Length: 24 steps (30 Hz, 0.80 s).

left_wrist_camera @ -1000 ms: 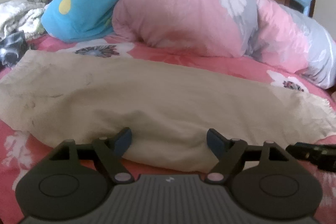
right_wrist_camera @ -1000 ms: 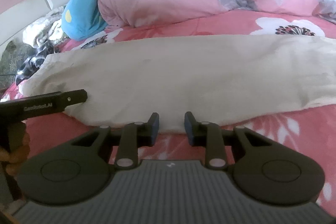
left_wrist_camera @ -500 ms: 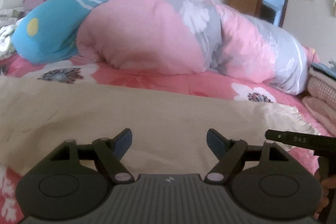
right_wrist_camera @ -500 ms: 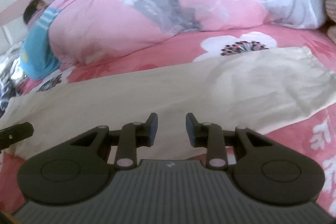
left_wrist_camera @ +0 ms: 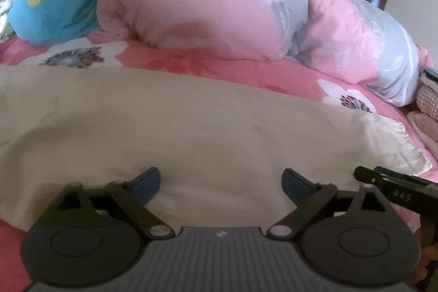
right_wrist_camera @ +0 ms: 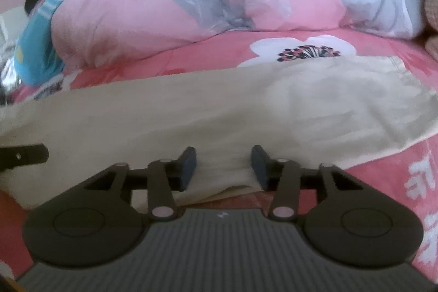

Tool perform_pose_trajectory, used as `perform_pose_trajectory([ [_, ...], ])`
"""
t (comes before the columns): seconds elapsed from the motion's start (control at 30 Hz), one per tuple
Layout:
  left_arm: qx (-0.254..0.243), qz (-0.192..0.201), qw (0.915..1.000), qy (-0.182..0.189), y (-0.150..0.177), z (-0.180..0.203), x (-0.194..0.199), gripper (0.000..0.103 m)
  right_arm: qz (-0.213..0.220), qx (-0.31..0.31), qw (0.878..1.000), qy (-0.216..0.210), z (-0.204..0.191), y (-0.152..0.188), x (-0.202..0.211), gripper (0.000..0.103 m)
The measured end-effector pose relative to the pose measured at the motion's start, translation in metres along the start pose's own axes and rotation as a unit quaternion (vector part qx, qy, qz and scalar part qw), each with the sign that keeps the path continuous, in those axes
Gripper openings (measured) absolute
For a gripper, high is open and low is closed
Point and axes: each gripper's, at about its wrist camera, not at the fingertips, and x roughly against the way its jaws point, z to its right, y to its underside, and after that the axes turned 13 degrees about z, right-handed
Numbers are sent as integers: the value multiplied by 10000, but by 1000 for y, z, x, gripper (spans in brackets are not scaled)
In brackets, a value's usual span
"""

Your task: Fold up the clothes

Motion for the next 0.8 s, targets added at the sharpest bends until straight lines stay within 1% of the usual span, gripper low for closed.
perform_pose_trajectory([
  [0.13,330,9,9994,112,-1,-10,3,96,-87,221,9997,39,-9,1,4,50],
  [0.23,444,-4,9990,111,-1,-12,2,96,-95,314,9995,11,-12,5,12,50],
  [0.4,352,2,9994,32,0,-8,0,97,-100,405,9991,0,-14,7,19,50],
  [0.8,352,-5,9994,-16,1,-6,0,98,-162,454,9988,-18,-16,10,32,51],
])
